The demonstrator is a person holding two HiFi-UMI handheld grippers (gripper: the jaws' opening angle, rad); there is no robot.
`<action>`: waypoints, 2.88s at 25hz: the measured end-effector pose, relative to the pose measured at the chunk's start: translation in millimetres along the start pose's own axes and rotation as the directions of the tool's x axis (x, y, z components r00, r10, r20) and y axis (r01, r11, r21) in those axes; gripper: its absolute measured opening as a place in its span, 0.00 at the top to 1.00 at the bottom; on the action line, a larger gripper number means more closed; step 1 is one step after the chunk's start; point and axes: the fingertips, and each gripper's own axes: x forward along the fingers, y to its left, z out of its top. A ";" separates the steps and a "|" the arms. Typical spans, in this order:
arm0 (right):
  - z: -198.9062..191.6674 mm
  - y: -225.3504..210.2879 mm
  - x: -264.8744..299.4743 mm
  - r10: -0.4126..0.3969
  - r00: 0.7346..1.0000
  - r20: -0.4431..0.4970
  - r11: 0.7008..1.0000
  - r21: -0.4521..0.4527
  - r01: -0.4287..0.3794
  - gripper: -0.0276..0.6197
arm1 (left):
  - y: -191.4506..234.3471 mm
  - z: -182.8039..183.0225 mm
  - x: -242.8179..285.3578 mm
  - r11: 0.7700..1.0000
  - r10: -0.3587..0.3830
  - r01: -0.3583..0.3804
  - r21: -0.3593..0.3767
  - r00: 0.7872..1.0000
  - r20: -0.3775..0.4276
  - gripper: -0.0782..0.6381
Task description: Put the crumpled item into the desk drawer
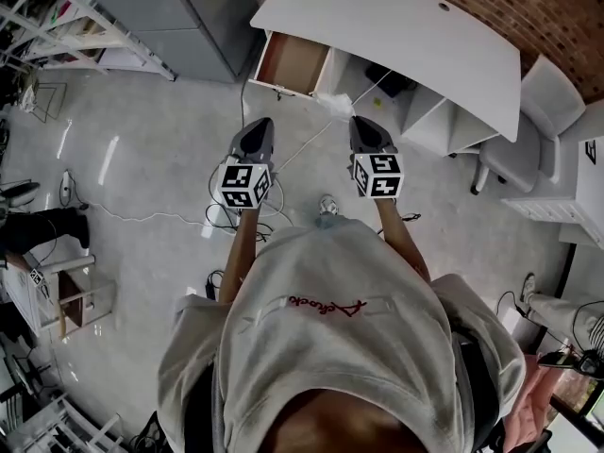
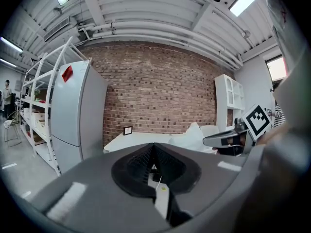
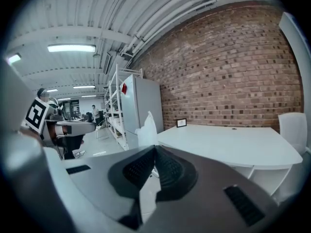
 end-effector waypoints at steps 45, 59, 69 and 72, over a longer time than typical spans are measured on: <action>22.6 -43.6 217.4 0.112 0.989 -0.100 0.994 -0.005 -0.113 0.94 | 125.4 -4.3 164.7 0.996 0.057 -0.060 -0.060 0.996 -0.062 0.88; 97.6 -19.2 344.8 0.068 0.997 -0.047 0.997 -0.035 -0.069 0.94 | 248.3 33.8 228.6 0.999 0.029 -0.030 -0.030 0.999 -0.031 0.88; 92.7 -18.2 368.3 0.027 0.998 -0.051 1.000 -0.015 -0.028 0.94 | 269.6 10.0 245.4 0.999 -0.026 0.025 -0.024 0.997 -0.067 0.88; 83.4 -21.6 368.0 0.033 0.997 -0.070 0.999 -0.015 -0.035 0.94 | 269.6 1.6 247.4 0.999 -0.023 0.020 -0.031 0.996 -0.087 0.88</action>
